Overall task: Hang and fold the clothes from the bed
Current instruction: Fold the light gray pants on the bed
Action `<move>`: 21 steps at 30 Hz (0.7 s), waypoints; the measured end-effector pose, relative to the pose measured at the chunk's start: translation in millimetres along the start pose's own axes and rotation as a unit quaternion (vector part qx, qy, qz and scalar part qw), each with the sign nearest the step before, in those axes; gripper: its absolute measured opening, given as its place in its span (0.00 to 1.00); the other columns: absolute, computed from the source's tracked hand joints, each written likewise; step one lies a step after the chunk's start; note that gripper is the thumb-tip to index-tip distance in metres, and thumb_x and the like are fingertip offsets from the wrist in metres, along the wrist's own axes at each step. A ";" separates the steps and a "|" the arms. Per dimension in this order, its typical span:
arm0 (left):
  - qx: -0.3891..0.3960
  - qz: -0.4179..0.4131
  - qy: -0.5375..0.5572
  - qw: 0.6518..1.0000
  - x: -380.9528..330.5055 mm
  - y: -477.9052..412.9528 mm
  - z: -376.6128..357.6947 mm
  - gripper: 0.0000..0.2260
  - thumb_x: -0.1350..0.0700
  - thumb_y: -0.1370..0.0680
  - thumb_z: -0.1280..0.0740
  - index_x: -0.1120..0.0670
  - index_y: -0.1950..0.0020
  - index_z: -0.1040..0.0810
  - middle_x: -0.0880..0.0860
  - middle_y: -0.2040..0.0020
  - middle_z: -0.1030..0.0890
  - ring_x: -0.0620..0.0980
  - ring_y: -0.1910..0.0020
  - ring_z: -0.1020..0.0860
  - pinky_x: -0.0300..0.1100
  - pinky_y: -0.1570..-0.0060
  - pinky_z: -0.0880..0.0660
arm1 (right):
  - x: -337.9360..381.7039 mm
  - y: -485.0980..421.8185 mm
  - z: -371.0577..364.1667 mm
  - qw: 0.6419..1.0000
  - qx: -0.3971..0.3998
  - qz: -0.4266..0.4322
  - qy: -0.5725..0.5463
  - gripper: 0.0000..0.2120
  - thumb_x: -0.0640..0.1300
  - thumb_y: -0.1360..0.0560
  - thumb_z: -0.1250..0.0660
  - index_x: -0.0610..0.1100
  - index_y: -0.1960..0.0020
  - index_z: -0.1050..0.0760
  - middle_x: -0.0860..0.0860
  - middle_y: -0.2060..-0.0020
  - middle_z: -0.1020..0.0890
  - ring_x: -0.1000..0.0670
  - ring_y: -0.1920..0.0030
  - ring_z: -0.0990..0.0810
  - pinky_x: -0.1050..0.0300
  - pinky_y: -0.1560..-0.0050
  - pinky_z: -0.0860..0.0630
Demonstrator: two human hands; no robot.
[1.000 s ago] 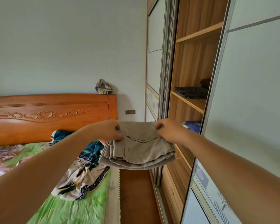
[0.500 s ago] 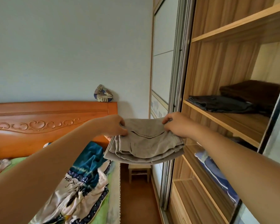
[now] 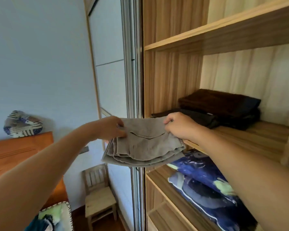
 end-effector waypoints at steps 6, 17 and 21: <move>0.067 -0.105 0.043 0.991 -55.9 -64.4 -18.1 0.16 0.54 0.21 0.32 0.56 0.34 0.23 0.49 0.50 0.22 0.45 0.55 0.21 0.39 0.58 0.21 | -48.8 2.9 43.0 0.992 -0.092 -0.090 0.018 0.07 0.41 0.26 0.35 0.48 0.52 0.20 0.47 0.57 0.17 0.45 0.54 0.17 0.46 0.46 0.19; 0.165 -0.256 0.089 0.948 -127.5 -218.6 -42.5 0.16 0.56 0.21 0.33 0.52 0.33 0.27 0.53 0.44 0.20 0.50 0.51 0.18 0.38 0.63 0.19 | -98.8 -36.6 84.0 0.948 -0.224 -0.217 0.065 0.05 0.38 0.25 0.32 0.40 0.52 0.19 0.40 0.52 0.17 0.40 0.53 0.17 0.43 0.50 0.19; 0.179 -0.289 0.058 0.939 -121.9 -281.8 -38.7 0.14 0.56 0.20 0.36 0.50 0.34 0.23 0.53 0.44 0.18 0.52 0.47 0.18 0.50 0.48 0.17 | -96.1 -78.7 71.9 0.939 -0.235 -0.241 0.069 0.05 0.39 0.24 0.32 0.42 0.50 0.18 0.43 0.52 0.17 0.44 0.53 0.18 0.46 0.48 0.19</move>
Point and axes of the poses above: each hand's wrist, its own y-axis away from the middle knuckle, its own z-axis out of the back of the hand, x = y × z, the point moved 1 cm from there along -y, towards the middle knuckle
